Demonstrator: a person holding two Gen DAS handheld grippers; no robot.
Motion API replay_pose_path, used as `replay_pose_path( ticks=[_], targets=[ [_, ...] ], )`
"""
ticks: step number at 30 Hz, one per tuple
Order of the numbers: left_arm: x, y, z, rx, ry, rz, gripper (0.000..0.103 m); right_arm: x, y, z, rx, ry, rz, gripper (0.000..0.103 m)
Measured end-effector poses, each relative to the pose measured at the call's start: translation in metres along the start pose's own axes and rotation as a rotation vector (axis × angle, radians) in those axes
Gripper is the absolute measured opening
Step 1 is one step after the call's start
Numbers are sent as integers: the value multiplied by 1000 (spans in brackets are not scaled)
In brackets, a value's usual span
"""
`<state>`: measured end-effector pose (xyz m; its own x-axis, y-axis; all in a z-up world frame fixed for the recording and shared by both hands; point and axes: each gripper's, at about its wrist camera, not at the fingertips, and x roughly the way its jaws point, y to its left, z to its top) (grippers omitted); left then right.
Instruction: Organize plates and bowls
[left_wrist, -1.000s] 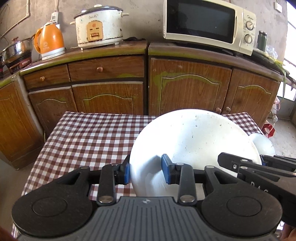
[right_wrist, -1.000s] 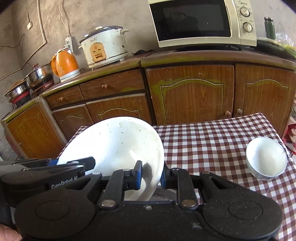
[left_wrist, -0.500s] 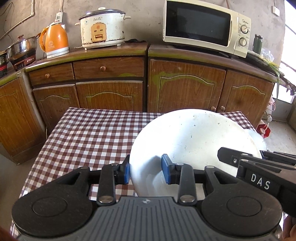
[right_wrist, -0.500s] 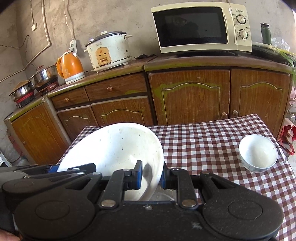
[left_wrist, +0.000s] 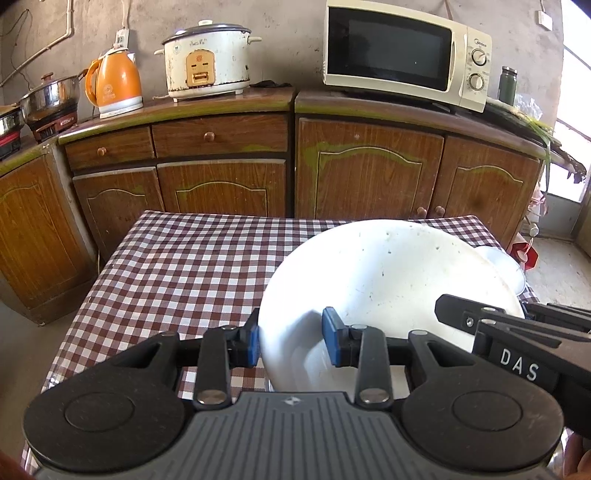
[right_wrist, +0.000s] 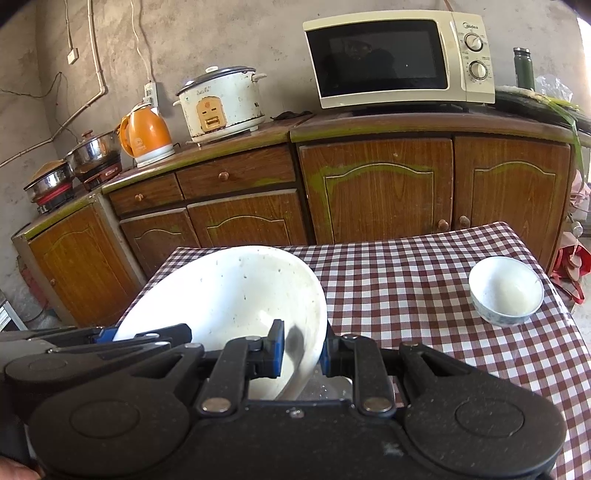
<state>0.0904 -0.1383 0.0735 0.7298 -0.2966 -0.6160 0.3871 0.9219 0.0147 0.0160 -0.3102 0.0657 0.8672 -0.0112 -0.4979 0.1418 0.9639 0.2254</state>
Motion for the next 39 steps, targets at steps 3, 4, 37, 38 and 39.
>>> replay_pose_path(
  ticks=[3,4,37,38,39],
  targets=[
    [-3,1,-3,-5,0,-1,34,-4,0,-4,-3,0,1,25],
    [-3,1,-3,-7,1,-1,34,-5,1,-5,-7,0,1,25],
    [-24,3,-30,-7,-3,-2,34,-28,2,-28,13,1,23,25],
    [-24,4,-30,-8,-1,-3,34,-29,2,-29,14,3,23,25],
    [-24,4,-31,-10,1,-4,34,-29,1,-30,14,4,23,25]
  ],
)
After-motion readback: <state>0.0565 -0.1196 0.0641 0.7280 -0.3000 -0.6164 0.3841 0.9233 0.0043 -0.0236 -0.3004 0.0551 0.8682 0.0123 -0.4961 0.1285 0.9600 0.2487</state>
